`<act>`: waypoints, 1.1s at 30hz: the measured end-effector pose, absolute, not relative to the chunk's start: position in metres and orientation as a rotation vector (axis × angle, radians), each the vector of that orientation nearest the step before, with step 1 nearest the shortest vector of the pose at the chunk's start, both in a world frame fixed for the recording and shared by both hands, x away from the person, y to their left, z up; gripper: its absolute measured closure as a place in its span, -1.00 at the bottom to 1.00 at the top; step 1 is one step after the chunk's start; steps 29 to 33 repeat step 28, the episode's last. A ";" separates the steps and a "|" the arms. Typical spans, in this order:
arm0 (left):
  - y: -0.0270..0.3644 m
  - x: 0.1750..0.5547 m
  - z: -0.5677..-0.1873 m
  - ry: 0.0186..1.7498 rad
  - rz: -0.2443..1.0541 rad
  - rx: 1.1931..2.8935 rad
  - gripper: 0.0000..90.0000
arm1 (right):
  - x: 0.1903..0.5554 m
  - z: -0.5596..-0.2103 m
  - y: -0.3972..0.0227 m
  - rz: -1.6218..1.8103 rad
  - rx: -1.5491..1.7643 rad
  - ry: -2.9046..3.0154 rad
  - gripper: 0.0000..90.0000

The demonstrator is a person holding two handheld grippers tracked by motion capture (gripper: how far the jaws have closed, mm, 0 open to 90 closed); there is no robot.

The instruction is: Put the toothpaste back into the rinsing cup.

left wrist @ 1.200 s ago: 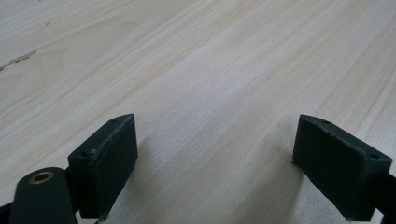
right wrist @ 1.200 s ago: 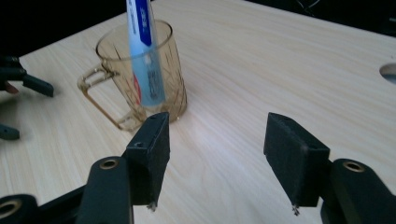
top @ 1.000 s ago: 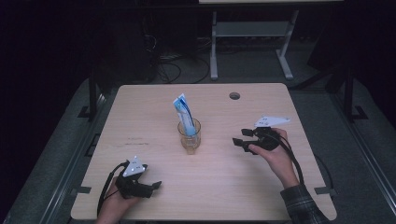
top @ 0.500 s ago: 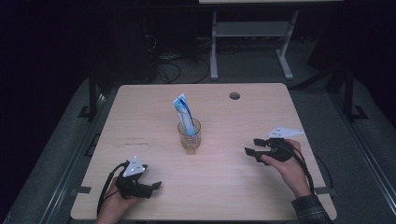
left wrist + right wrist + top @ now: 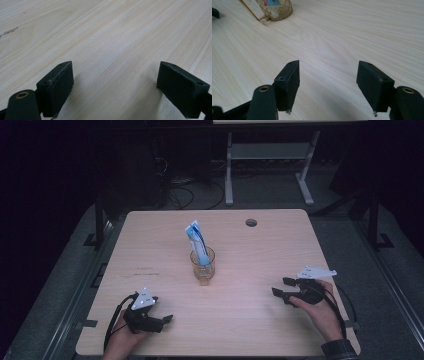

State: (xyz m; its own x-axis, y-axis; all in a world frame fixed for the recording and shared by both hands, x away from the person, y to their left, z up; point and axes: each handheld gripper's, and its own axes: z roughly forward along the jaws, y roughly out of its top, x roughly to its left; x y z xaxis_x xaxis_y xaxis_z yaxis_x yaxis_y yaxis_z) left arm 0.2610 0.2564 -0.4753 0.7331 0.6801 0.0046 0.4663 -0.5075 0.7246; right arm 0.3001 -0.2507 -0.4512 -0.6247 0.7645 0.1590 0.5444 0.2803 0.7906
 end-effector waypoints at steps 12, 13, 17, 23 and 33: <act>0.257 0.260 -0.475 0.857 0.372 2.203 -0.71 | 0.280 -0.469 -0.271 1.133 1.257 2.296 -0.36; 0.257 0.261 -0.475 0.857 0.373 2.204 -0.71 | 0.278 -0.470 -0.272 1.124 1.263 2.293 -0.38; 0.257 0.260 -0.475 0.857 0.373 2.203 -0.71 | 0.273 -0.474 -0.276 1.076 1.271 2.302 -0.40; 0.257 0.261 -0.475 0.857 0.373 2.204 -0.71 | 0.268 -0.478 -0.277 1.030 1.259 2.305 -0.43; 0.257 0.261 -0.475 0.856 0.373 2.204 -0.71 | 0.267 -0.479 -0.279 1.029 1.256 2.296 -0.44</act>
